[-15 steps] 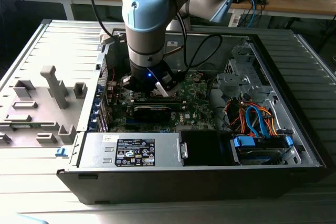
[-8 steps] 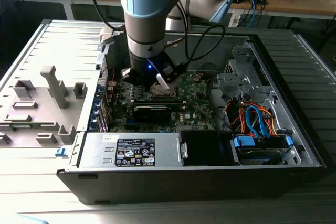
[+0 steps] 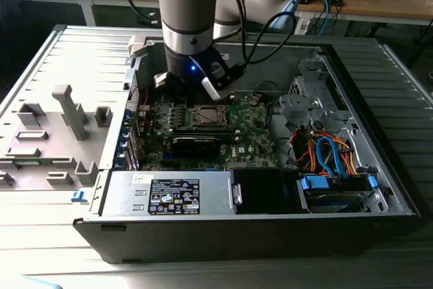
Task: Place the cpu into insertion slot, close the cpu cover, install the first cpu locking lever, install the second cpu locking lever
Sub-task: 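Install the second cpu locking lever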
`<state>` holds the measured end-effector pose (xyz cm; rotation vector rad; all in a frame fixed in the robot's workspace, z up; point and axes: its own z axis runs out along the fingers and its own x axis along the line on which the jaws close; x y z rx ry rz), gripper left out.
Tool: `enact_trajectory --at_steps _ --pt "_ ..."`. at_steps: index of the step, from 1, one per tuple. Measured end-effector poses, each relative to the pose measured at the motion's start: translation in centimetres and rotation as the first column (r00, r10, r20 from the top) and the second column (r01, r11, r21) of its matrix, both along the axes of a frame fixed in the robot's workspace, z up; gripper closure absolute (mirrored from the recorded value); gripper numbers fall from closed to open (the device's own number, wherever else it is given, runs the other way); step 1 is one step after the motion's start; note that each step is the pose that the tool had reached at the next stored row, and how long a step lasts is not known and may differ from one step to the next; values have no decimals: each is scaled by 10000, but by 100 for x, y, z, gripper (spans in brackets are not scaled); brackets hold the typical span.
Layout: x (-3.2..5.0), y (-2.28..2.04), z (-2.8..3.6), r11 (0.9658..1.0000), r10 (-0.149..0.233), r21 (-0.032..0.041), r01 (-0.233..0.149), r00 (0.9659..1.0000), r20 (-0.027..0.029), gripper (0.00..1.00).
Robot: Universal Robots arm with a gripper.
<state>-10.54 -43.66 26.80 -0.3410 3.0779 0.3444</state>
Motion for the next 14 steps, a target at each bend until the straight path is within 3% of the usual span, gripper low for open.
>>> enact_trajectory --at_steps 1,2,3,4,5,10,14 --pt "2 1 13 10000 -2 -84 2 10000 -1 89" --pt "6 1 13 9996 -3 -273 3 10000 -9 89" --pt "8 1 14 9992 -1 -401 1 10000 -10 89" --pt "10 1 13 9983 -1 -574 1 10000 -12 89" --pt "14 1 13 9979 0 -650 -1 10000 -19 89" --pt "40 2 11 9978 -17 -659 15 10000 -21 89" --pt "250 1 7 9973 -41 -739 39 10000 -25 89"
